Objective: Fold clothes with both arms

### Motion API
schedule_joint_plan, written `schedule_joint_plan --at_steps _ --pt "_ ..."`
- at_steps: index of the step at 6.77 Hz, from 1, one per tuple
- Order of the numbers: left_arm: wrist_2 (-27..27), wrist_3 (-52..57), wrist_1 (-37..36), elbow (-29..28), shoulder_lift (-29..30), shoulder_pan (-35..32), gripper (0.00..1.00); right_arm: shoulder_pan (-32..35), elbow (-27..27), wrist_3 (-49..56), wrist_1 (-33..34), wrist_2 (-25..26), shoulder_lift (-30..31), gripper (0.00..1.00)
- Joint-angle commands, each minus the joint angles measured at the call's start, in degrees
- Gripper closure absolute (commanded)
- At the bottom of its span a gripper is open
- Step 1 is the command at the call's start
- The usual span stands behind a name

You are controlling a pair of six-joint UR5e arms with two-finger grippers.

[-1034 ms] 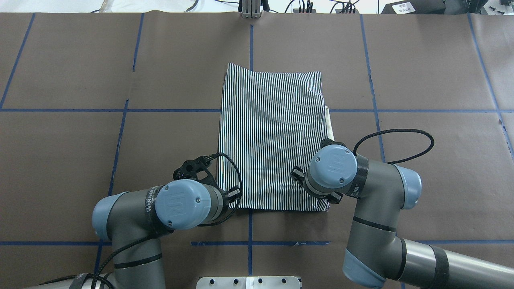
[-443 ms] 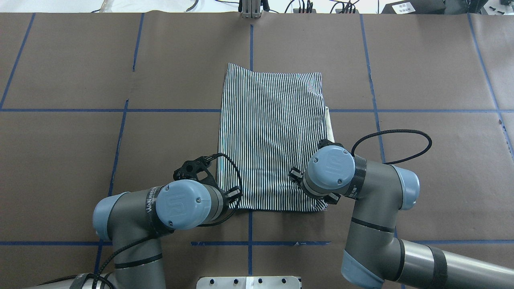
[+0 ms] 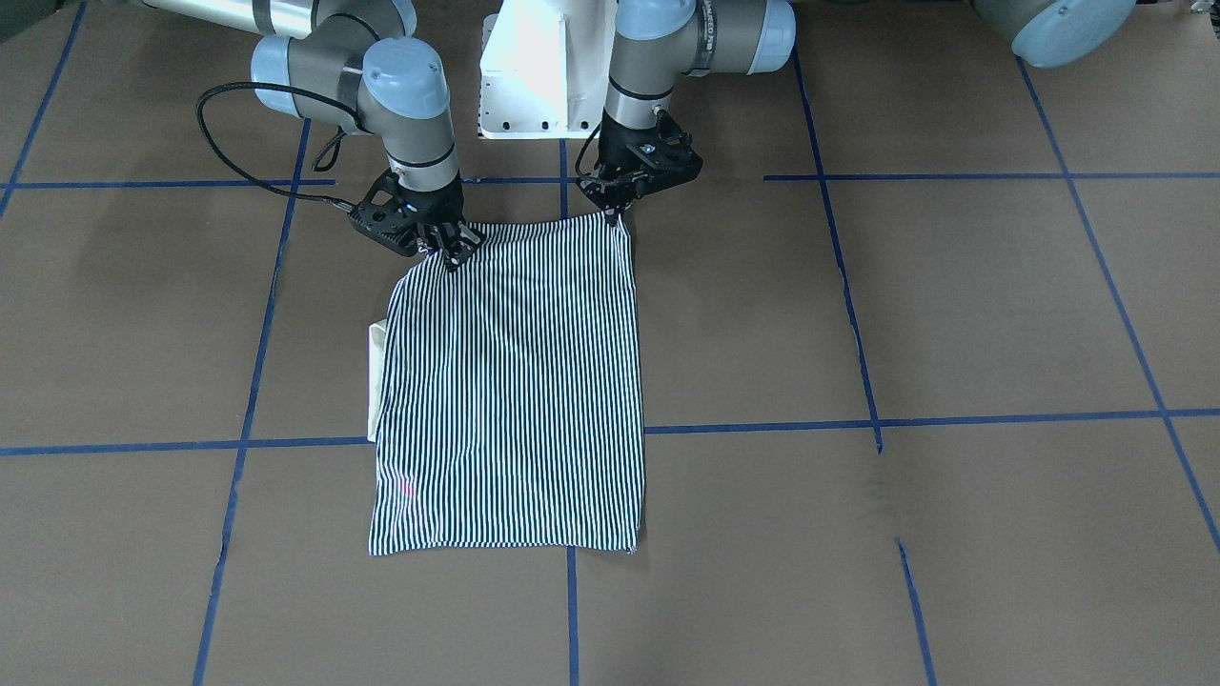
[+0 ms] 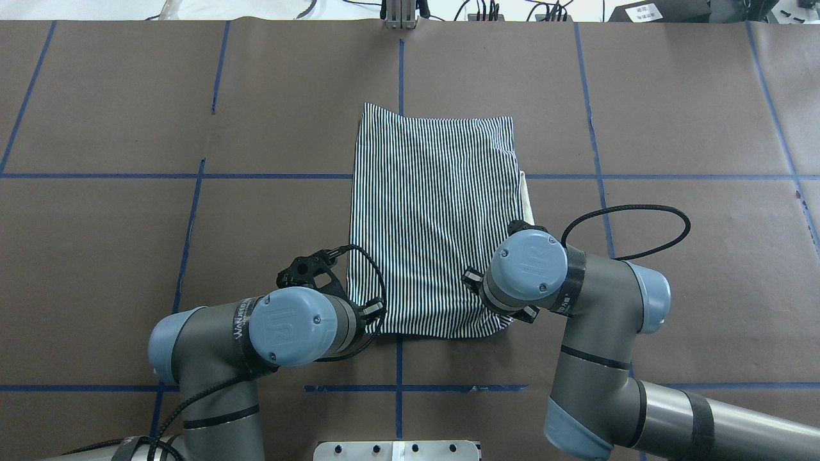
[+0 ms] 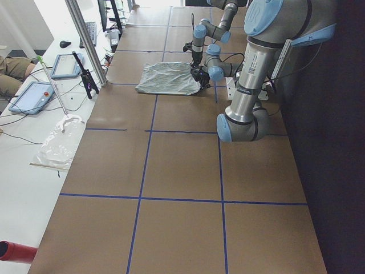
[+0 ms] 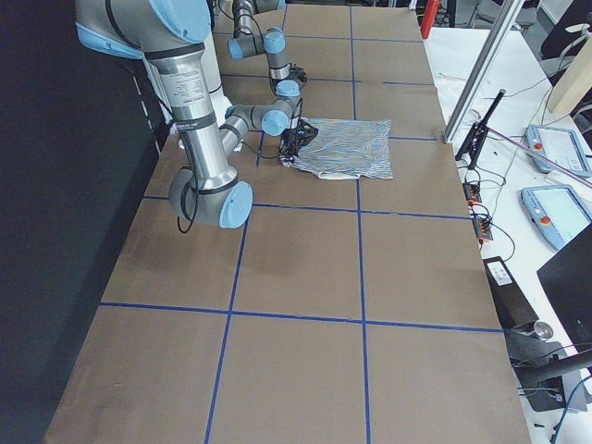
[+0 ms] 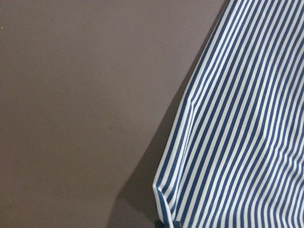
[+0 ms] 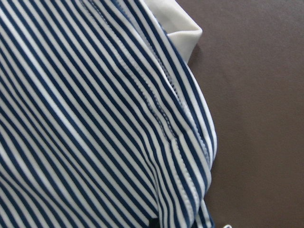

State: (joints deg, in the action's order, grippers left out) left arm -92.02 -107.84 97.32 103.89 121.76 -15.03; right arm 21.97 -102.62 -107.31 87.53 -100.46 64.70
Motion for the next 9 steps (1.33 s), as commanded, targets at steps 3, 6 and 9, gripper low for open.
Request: schedule_joint_plan --at_steps 3,6,9 --pt "-0.09 0.0 -0.02 0.25 0.06 0.0 1.0 0.17 -0.99 -0.35 0.01 0.09 -0.1 1.0" --pt "0.26 -0.26 -0.81 6.2 -0.99 2.09 1.0 0.53 -7.4 -0.18 0.01 -0.79 1.03 1.0" --pt "0.18 -1.05 -6.32 17.63 -4.25 6.76 1.0 -1.93 -16.01 -0.09 -0.08 -5.67 2.97 1.0"
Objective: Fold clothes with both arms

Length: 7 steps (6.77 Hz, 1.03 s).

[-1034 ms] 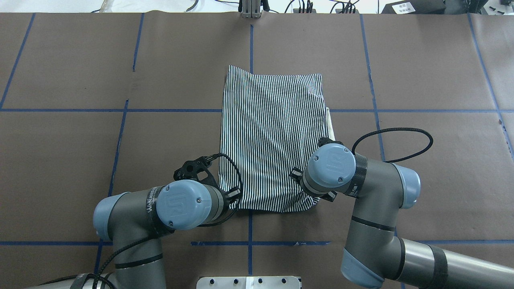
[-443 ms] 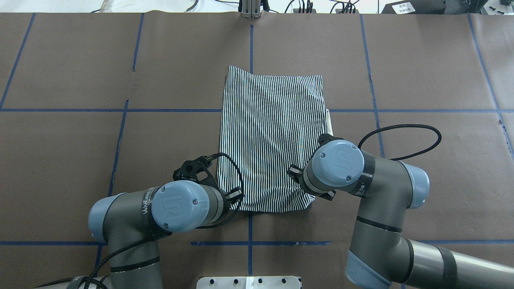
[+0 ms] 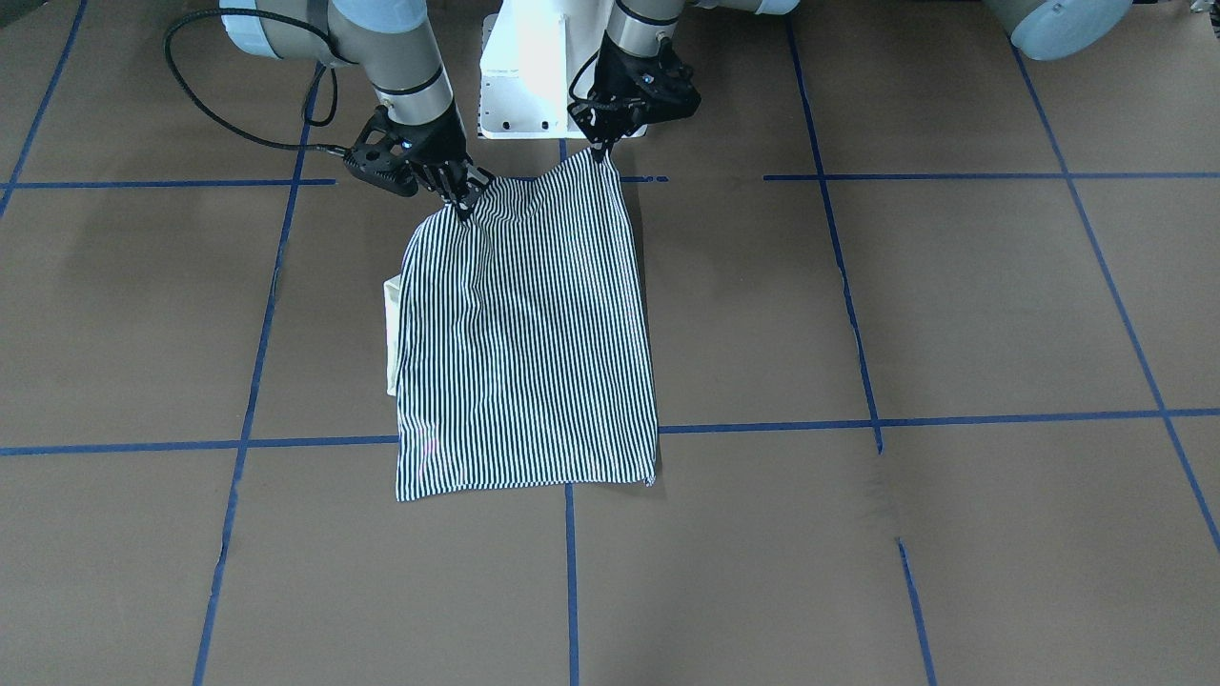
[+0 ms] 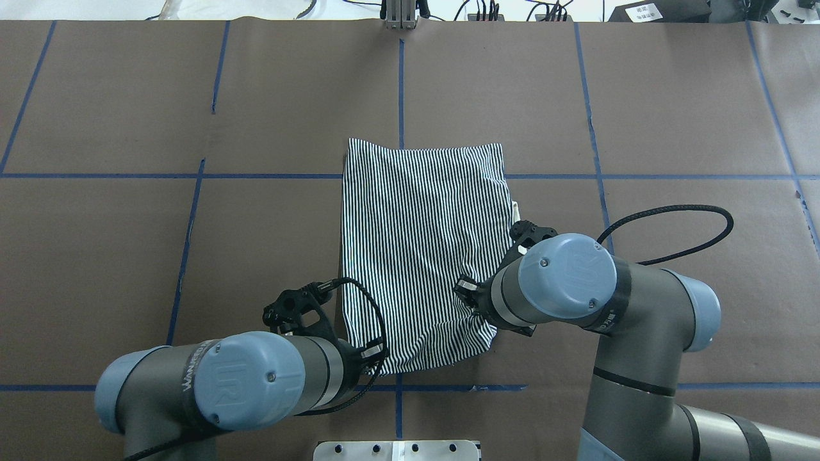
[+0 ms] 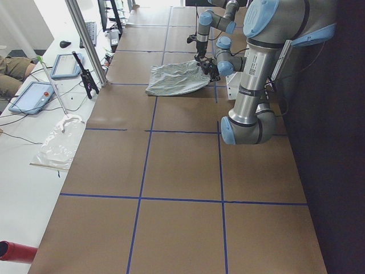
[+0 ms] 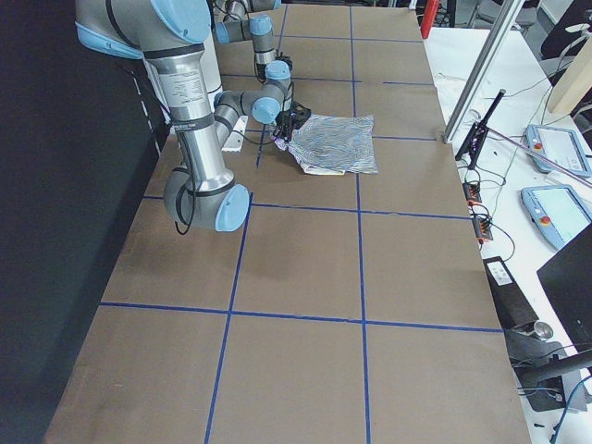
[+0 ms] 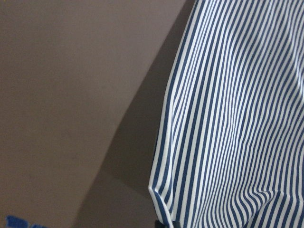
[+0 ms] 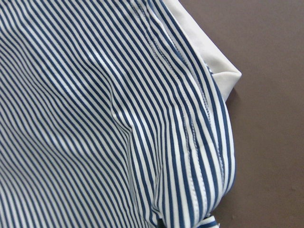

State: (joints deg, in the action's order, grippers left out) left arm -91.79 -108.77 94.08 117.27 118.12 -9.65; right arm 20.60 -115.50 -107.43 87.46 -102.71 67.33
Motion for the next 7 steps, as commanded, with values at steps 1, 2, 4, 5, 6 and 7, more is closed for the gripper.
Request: schedule_joint_plan --at_steps 1,2,4,5,6,7 --pt "-0.23 0.13 -3.81 4.54 -0.87 1.39 1.0 -0.64 -2.28 0.47 -0.01 -4.68 -0.01 1.0" --pt "-0.15 0.83 -3.82 3.85 -0.7 0.35 1.0 1.44 -1.23 3.52 -0.36 -4.35 -0.53 1.0" --pt "-0.59 1.27 -3.56 3.06 -0.08 -7.27 1.0 8.37 2.71 4.43 -5.25 -4.69 -1.67 1.0" --pt "-0.5 3.36 -3.04 2.62 1.14 -11.48 1.0 11.02 7.35 5.73 -5.54 -4.87 -4.64 1.0" --pt "-0.5 3.39 -2.68 -1.13 4.2 -14.75 1.0 12.61 10.18 6.53 -5.55 -4.87 -6.32 1.0" --pt "-0.5 3.39 0.54 -6.47 5.53 -16.17 1.0 13.58 12.21 7.06 -5.63 -4.87 -7.56 1.0"
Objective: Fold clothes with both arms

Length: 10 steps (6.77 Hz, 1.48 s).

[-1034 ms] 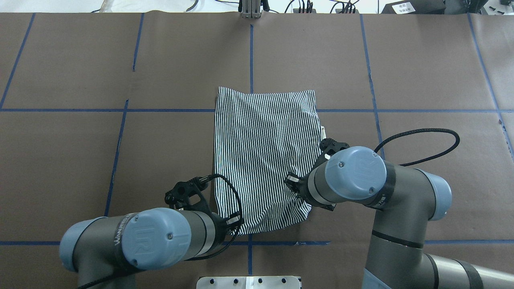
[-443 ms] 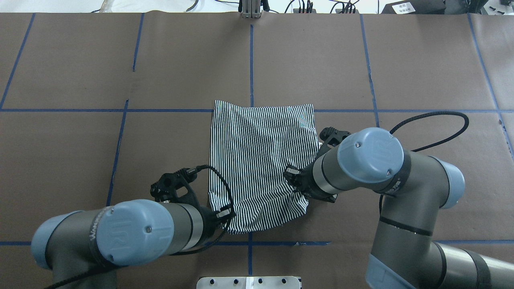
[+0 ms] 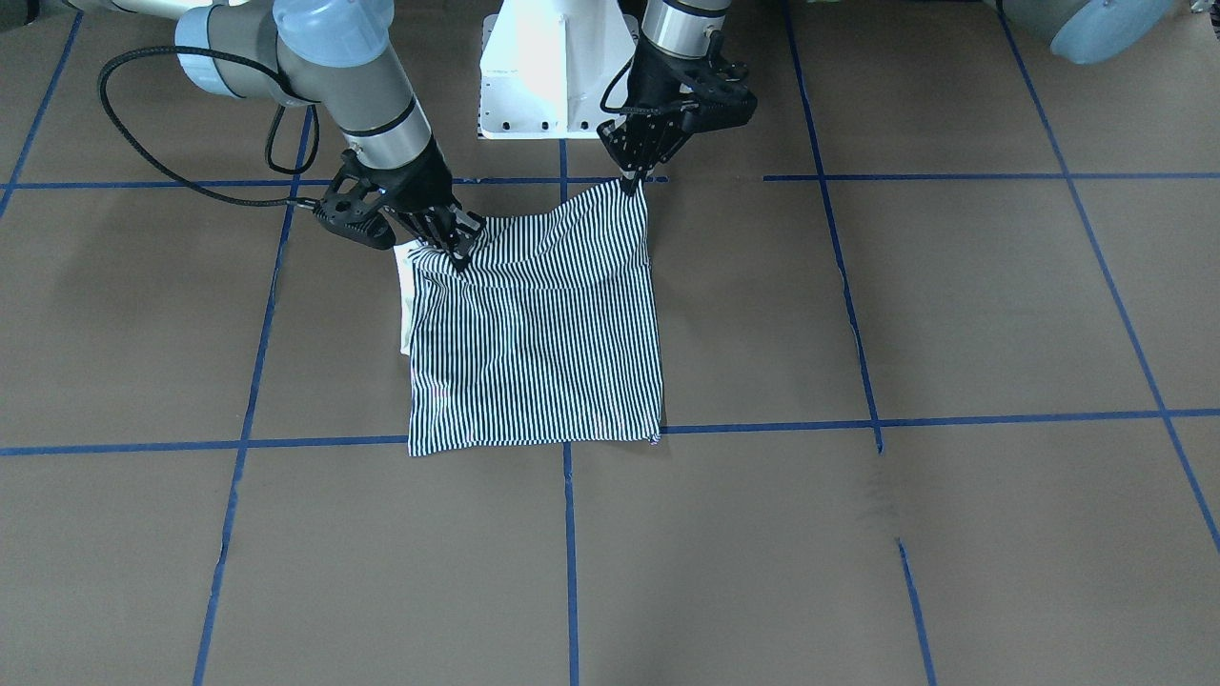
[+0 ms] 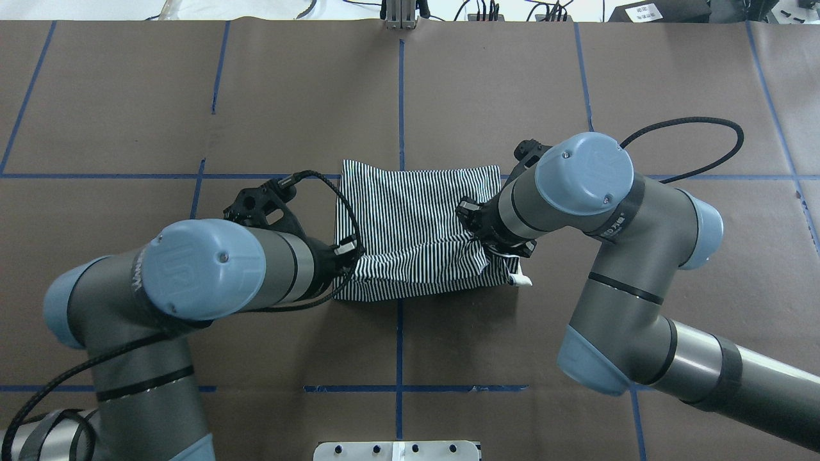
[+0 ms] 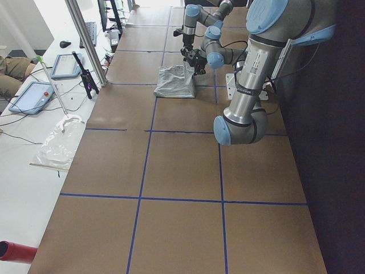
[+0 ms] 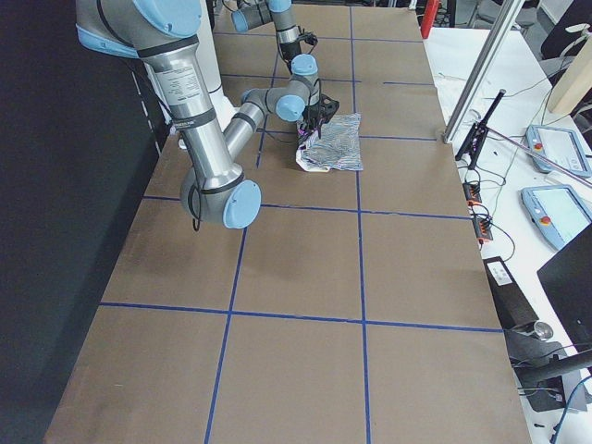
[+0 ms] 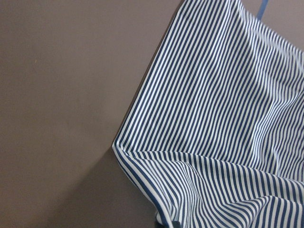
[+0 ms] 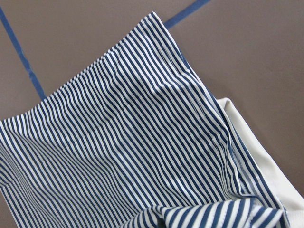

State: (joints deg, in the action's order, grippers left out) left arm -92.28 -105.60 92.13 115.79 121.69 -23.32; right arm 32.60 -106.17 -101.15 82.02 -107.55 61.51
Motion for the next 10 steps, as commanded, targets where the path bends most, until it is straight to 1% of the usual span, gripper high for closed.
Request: schedule_joint_plan --at_steps 1,2,3,4,5,6,7,8,9,10 --pt "0.09 0.22 8.01 -10.27 1.98 -3.56 1.0 2.8 6.55 0.86 -0.28 -0.03 -4.62 1.0" --pt "0.09 0.22 12.5 -14.24 1.98 -3.66 1.0 3.86 11.72 0.95 -3.84 0.06 -6.56 1.0" --pt "0.09 0.22 12.98 -14.54 1.98 -3.66 1.0 3.87 17.52 0.95 -10.84 0.41 -7.19 1.0" --pt "0.0 0.22 12.99 -14.54 2.15 -3.66 1.0 3.96 19.84 1.04 -12.04 0.5 -7.98 1.0" --pt "0.09 0.13 13.16 -14.54 2.15 -3.75 1.0 4.39 20.47 1.04 -12.23 0.5 -8.33 1.0" --pt "0.09 -0.48 13.16 -14.8 2.85 -6.01 1.0 5.7 21.0 0.87 -12.23 0.41 -8.77 1.0" --pt "0.09 -0.22 16.38 -20.37 4.86 -9.77 0.65 8.24 26.75 0.87 -12.23 -0.11 -13.39 0.46" --pt "0.0 1.78 22.42 -33.57 10.71 -13.9 0.01 10.0 34.9 3.82 -12.23 -0.2 -19.18 0.0" --pt "-0.96 8.33 25.18 -41.79 13.98 -19.86 0.0 12.46 40.37 9.86 -12.4 -0.55 -21.58 0.0" --pt "-3.14 12.74 25.46 -42.48 13.76 -22.62 0.0 14.66 42.6 12.53 -12.49 -1.6 -21.78 0.0"
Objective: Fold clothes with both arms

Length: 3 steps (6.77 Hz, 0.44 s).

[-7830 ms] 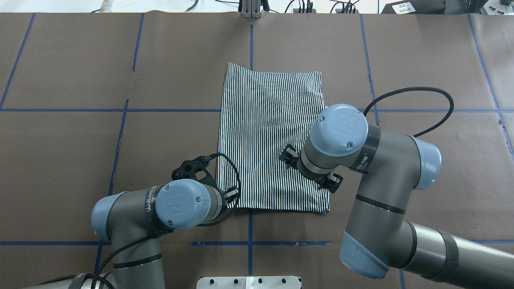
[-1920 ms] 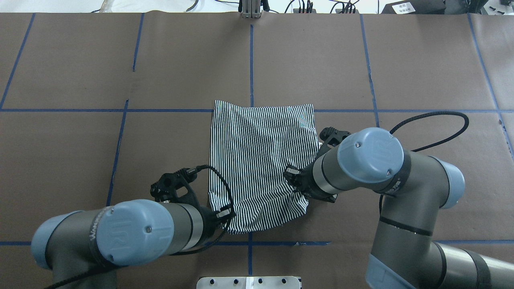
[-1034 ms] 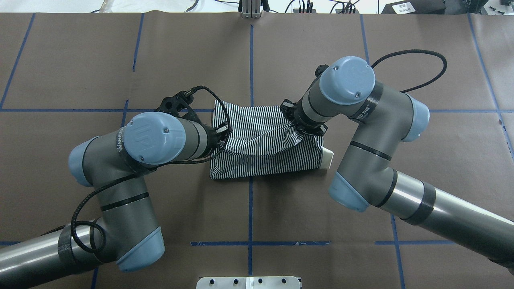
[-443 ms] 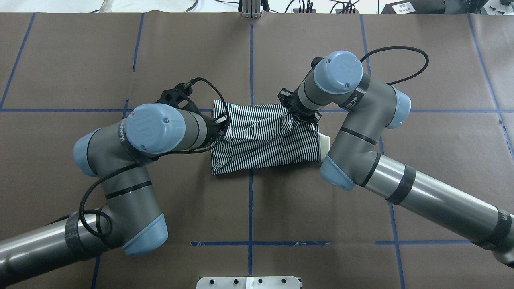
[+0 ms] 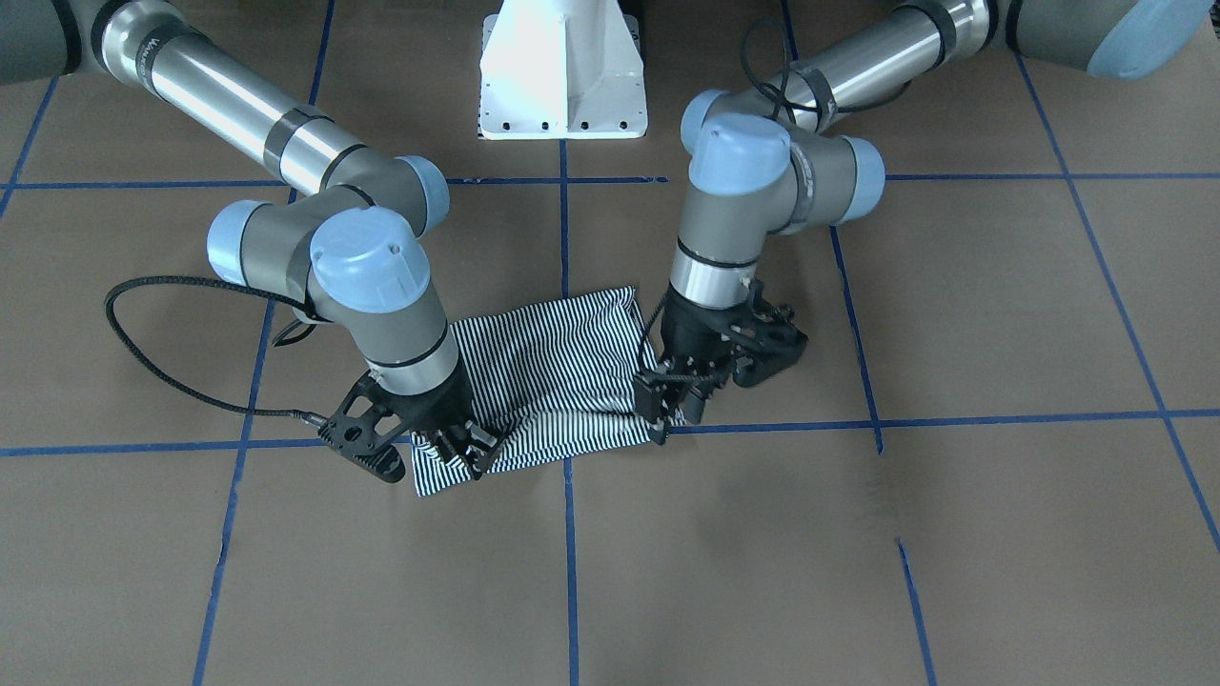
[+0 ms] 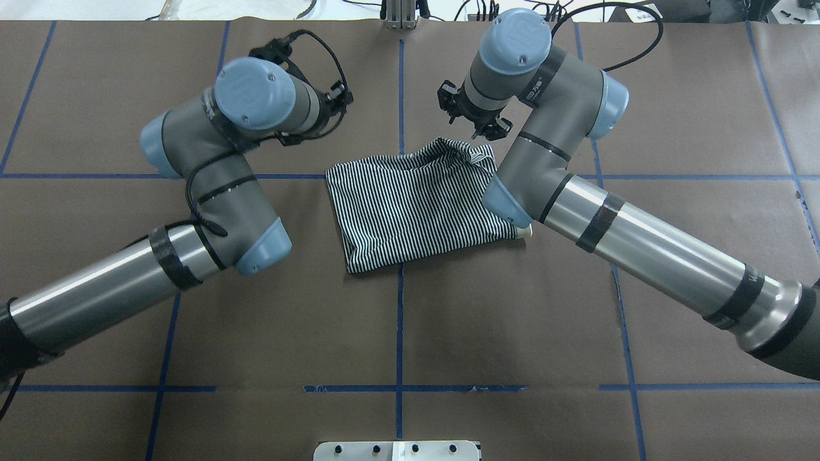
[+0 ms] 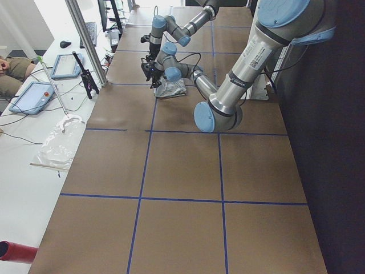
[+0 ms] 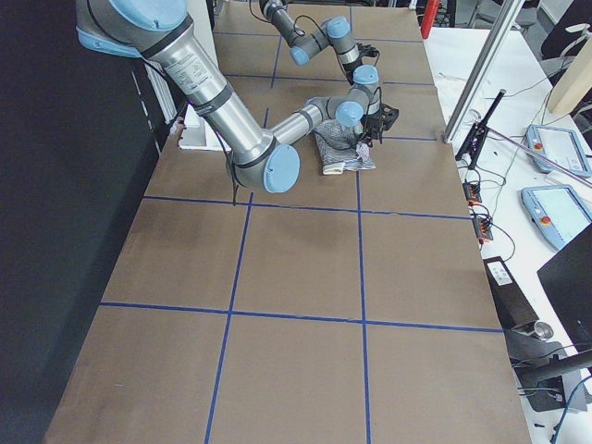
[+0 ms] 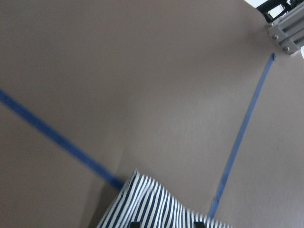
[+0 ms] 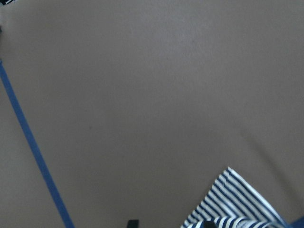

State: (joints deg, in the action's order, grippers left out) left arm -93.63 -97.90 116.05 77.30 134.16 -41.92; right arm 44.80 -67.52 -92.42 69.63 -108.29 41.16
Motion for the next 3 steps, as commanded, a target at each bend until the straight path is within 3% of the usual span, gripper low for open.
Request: schedule_joint_plan --at_steps 1,2,3 --pt "-1.9 5.17 1.64 -4.0 1.19 -4.04 0.0 3.53 4.59 4.09 -0.11 -1.48 -1.61 0.0" --pt "-2.6 5.17 1.55 -3.3 1.11 -4.04 0.0 4.49 4.51 5.49 -0.11 -3.14 -1.69 0.0" --pt "-9.22 6.13 1.46 -0.94 -0.72 -4.13 0.0 5.9 3.98 11.59 0.06 -4.37 -1.35 0.0"
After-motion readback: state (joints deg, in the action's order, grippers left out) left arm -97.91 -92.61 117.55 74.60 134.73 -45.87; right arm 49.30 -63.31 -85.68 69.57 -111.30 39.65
